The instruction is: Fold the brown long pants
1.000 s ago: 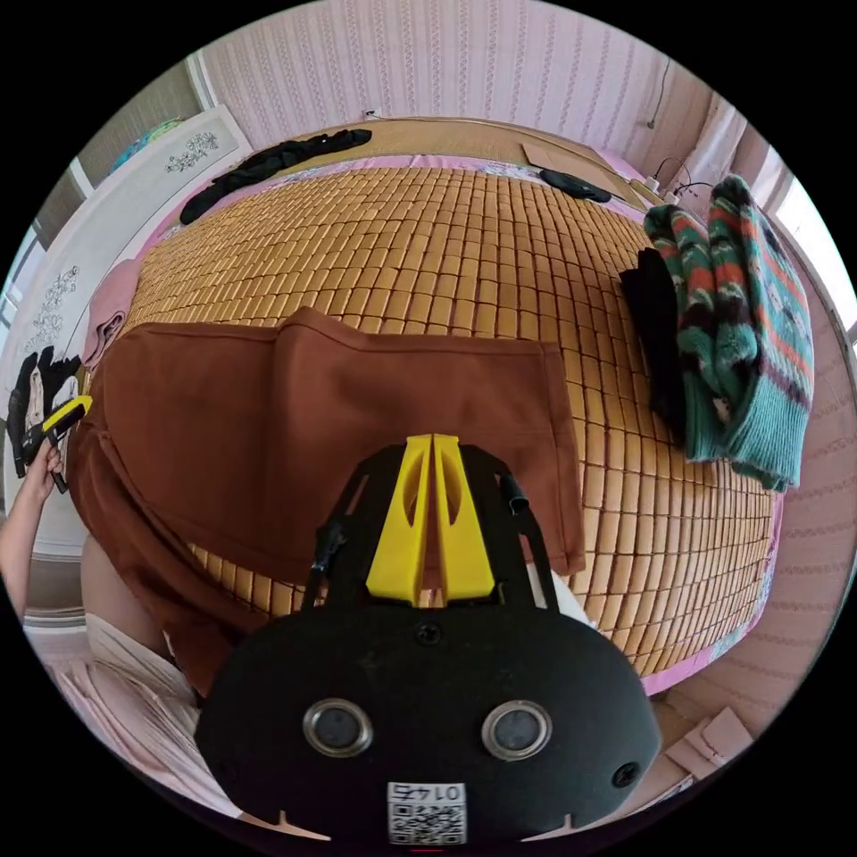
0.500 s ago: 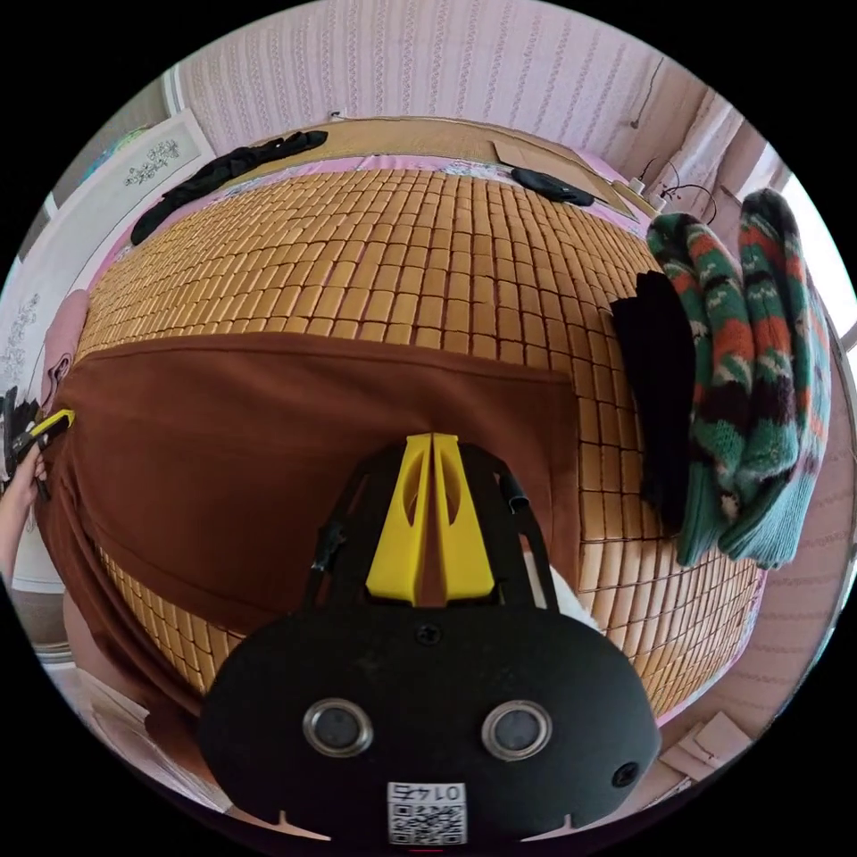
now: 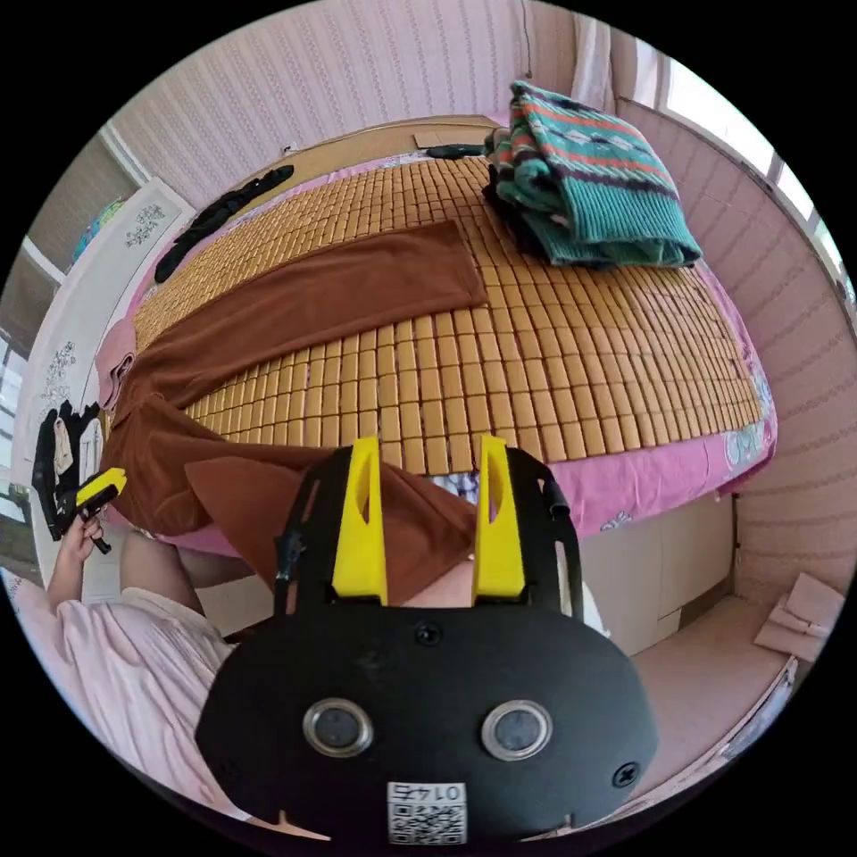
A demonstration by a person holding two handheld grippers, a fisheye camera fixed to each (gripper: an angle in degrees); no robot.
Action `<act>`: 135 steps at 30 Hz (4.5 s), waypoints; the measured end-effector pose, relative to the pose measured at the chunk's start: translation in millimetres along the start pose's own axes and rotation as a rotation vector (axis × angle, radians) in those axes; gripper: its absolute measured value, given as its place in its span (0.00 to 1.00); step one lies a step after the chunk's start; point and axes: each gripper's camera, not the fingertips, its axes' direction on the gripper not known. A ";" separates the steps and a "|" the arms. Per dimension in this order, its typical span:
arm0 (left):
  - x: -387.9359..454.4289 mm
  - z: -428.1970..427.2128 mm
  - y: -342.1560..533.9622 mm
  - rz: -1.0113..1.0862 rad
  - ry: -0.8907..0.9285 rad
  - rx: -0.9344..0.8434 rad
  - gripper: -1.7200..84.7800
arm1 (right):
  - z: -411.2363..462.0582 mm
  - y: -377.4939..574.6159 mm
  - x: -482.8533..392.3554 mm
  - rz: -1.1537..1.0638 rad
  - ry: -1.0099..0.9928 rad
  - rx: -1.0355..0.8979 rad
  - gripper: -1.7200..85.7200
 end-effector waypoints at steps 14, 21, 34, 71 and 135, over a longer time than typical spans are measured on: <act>39.9 79.7 -36.6 0.250 -0.160 -0.274 0.16 | 105.9 61.0 -142.3 -0.665 0.419 -0.363 0.09; 9.2 52.3 -47.4 0.242 -0.095 -0.229 0.02 | 31.6 -19.5 -114.3 -0.680 0.617 -0.009 0.01; -45.6 18.8 -4.0 -0.011 0.223 0.017 0.09 | 115.0 33.1 35.7 -0.312 0.266 -0.252 0.08; -306.9 16.6 122.8 -1.227 -0.029 0.255 0.13 | 118.2 70.8 304.5 0.640 -0.658 0.233 0.12; -178.6 55.7 21.7 -0.601 -0.302 0.070 0.10 | 74.1 -201.8 188.4 0.472 -0.629 0.250 0.14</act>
